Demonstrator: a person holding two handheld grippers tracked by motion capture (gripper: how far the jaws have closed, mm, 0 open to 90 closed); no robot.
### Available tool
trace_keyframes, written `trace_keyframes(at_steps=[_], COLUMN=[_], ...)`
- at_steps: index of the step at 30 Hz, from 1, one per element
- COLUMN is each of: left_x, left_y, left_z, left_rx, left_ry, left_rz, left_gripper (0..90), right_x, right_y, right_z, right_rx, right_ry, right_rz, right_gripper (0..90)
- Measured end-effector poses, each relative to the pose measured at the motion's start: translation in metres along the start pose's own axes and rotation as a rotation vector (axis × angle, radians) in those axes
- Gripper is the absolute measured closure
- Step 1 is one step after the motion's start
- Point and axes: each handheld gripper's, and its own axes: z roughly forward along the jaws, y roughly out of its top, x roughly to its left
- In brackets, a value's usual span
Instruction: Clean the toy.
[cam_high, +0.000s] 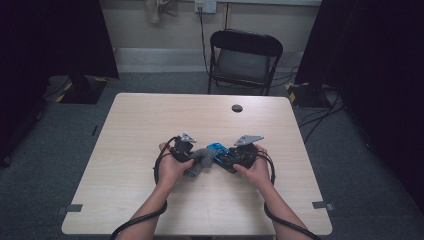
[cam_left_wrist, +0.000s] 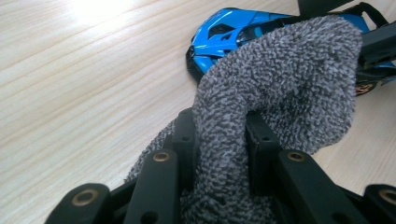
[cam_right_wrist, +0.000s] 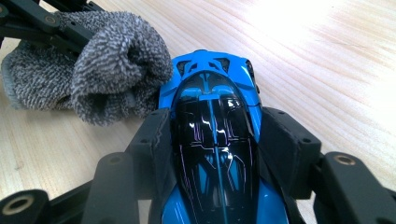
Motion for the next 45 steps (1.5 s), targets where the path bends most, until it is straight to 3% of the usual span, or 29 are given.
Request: trace_keyframes(at_steps=[10, 13, 16, 23, 29, 35, 41, 45], left_x=[0.019, 0.023, 0.023, 0.011, -0.010, -0.030, -0.046, -0.049], left_y=[-0.006, -0.009, -0.011, -0.014, -0.020, -0.022, -0.024, -0.024], left_z=[-0.009, -0.012, -0.016, -0.027, -0.028, -0.029, -0.026, -0.024], left_rx=[-0.014, -0.019, -0.020, -0.012, 0.001, 0.001, 0.007, 0.013], left_ry=[0.068, 0.057, 0.047, -0.013, -0.088, -0.136, -0.166, -0.170], left_rz=[-0.055, -0.083, -0.084, -0.047, 0.005, 0.056, 0.093, 0.116], left_gripper=[69.9, 69.6, 69.6, 69.7, 69.6, 69.6, 69.4, 68.8], right_x=[0.000, 0.000, 0.000, 0.000, -0.001, 0.000, 0.001, 0.003], right_y=[0.000, -0.001, 0.000, -0.003, -0.004, -0.003, -0.002, 0.000], right_z=[0.000, 0.000, 0.000, 0.000, 0.000, 0.000, 0.000, 0.001], right_rx=[-0.003, -0.005, -0.004, -0.024, -0.037, -0.030, -0.021, -0.007], right_ry=[-0.001, -0.001, 0.000, -0.004, 0.003, -0.004, -0.011, 0.007], right_rz=[0.000, 0.000, 0.000, 0.004, 0.008, 0.001, 0.002, 0.007], right_gripper=[44.4, 44.4, 44.4, 44.2, 44.1, 44.0, 43.4, 33.3])
